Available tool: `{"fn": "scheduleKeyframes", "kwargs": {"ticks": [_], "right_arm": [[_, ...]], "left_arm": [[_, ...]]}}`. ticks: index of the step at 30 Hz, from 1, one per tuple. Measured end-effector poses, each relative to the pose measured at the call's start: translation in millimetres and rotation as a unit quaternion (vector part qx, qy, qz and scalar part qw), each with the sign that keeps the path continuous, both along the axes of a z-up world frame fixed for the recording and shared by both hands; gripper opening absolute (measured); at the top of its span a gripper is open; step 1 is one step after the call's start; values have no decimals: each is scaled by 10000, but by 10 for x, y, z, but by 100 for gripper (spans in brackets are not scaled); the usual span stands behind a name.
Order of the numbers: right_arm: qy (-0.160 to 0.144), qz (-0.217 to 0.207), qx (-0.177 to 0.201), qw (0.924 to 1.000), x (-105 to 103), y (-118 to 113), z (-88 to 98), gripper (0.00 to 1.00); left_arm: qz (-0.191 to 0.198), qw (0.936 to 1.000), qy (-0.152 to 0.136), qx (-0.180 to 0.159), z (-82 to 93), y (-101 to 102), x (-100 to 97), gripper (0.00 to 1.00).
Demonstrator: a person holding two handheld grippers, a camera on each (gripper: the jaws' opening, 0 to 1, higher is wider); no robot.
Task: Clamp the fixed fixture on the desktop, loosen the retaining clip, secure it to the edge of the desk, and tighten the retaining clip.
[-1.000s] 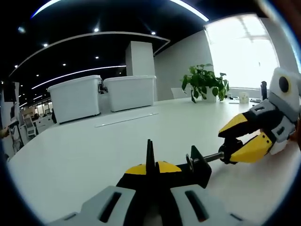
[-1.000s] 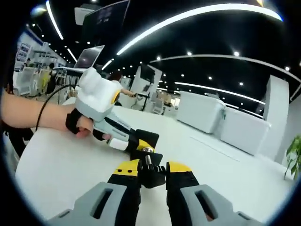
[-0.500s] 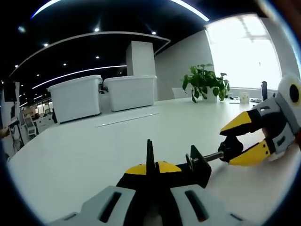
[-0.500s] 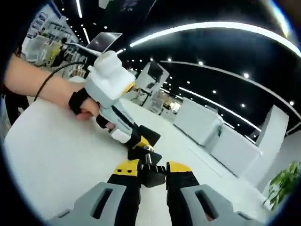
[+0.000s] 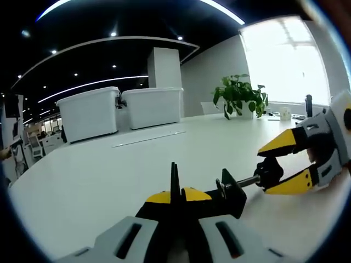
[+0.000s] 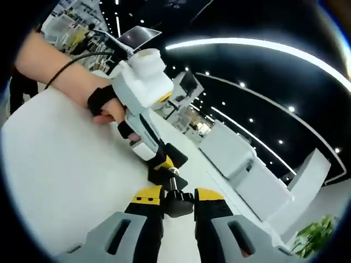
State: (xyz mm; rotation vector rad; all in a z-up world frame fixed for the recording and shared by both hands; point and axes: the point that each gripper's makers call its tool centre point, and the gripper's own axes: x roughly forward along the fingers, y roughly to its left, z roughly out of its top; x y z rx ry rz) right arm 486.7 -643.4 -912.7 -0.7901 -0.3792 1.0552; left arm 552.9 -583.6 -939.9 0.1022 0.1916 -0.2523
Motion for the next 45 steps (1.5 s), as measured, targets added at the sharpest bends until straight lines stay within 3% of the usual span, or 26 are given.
{"fn": "scheduleKeyframes", "kwargs": {"ticks": [6, 13, 20, 22, 25, 28, 30, 32, 36, 40, 45], "right_arm": [[-155, -7, -74, 9999, -1, 2, -2, 21], [-676, -27, -326, 9972, -19, 17, -24, 21], [-655, -36, -300, 9974, -9, 10, -10, 21], [-481, -42, -208, 9986, 0, 5, 0, 21], [164, 4, 119, 9998, -8, 4, 19, 21], [939, 99, 593, 9938, -11, -20, 92, 26], [1390, 105, 947, 9857, 21, -54, 168, 27], [2088, 150, 1348, 9685, 44, -84, 212, 27], [3566, 55, 1786, 9170, 143, -158, 117, 23], [4440, -27, 2045, 8724, 193, -204, 36, 20], [4659, -21, 2144, 8584, 184, -227, 18, 18]], "left_arm": [[1, 10000, 2, -2, -1, 0, -1, 5], [1, 10000, 1, 4, -3, -1, -1, 6], [4, 10000, 0, 7, -2, 3, 9, 6], [3, 10000, 0, 8, -2, 3, 11, 6], [-8, 10000, -3, 15, -1, -1, 9, 6], [-21, 10000, -6, 17, -2, -10, 1, 6], [-21, 10000, -6, 16, -2, -10, 3, 6], [-23, 10000, -8, 18, 0, -8, 6, 6], [-26, 10000, -9, 21, 2, -6, 12, 6], [-29, 10000, -11, 23, 3, -7, 11, 6], [-25, 10000, -16, 34, 3, -9, 9, 6]]}}
